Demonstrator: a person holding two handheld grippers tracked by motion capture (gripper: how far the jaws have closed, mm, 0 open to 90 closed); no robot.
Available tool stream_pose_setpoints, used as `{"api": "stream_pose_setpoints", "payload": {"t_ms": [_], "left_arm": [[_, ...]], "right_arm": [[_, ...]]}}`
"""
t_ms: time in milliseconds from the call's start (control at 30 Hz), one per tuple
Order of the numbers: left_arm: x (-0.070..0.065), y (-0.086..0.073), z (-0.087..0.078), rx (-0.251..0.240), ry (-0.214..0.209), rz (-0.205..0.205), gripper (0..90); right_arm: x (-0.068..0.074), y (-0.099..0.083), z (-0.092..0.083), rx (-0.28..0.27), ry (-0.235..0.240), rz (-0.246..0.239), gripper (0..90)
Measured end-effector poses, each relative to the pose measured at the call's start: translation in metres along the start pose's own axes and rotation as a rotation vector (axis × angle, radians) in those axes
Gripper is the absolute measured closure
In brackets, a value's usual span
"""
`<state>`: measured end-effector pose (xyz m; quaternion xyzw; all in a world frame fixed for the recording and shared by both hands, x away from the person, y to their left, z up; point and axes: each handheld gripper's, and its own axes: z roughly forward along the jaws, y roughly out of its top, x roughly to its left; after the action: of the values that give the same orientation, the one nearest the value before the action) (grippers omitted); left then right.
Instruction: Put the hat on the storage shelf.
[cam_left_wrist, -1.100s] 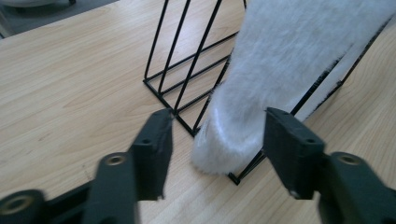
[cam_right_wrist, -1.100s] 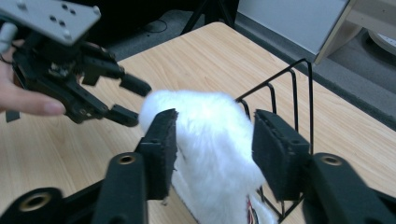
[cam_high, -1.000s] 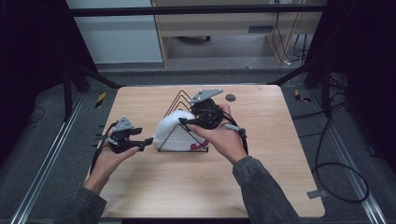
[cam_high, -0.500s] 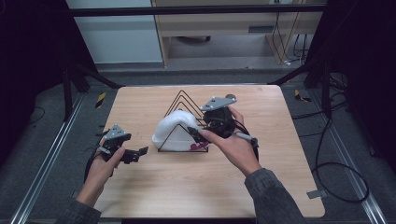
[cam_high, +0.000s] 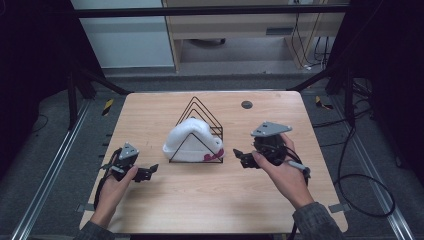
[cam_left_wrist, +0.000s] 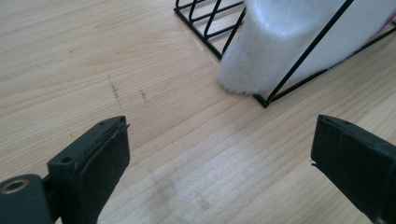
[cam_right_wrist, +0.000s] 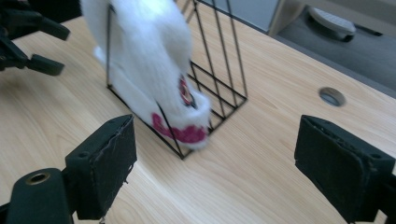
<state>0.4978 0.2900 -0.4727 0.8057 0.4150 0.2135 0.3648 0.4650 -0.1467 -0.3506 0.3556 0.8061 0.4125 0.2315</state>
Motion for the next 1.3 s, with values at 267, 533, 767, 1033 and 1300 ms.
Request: {"api": "stream_pose_setpoints", "payload": {"t_ms": [267,533,767,1033,1300], "left_arm": [[-0.003,-0.018,0.007,0.006,0.014,-0.051,4.7],[-0.001,-0.021,0.016,0.030,0.009,-0.047,4.9],[0.001,-0.025,0.023,0.064,0.005,-0.055,4.9],[-0.001,-0.026,0.023,0.070,0.016,-0.035,2.9],[-0.002,-0.026,0.024,0.079,0.004,-0.029,0.1]], "right_arm": [[-0.020,-0.033,-0.021,0.025,-0.048,0.033,14.1],[-0.034,-0.067,-0.018,0.066,-0.082,0.083,14.3],[-0.044,-0.095,-0.007,0.094,-0.096,0.123,14.9],[-0.053,-0.111,0.011,0.114,-0.109,0.165,15.7],[-0.054,-0.116,0.034,0.128,-0.101,0.197,15.7]]}}
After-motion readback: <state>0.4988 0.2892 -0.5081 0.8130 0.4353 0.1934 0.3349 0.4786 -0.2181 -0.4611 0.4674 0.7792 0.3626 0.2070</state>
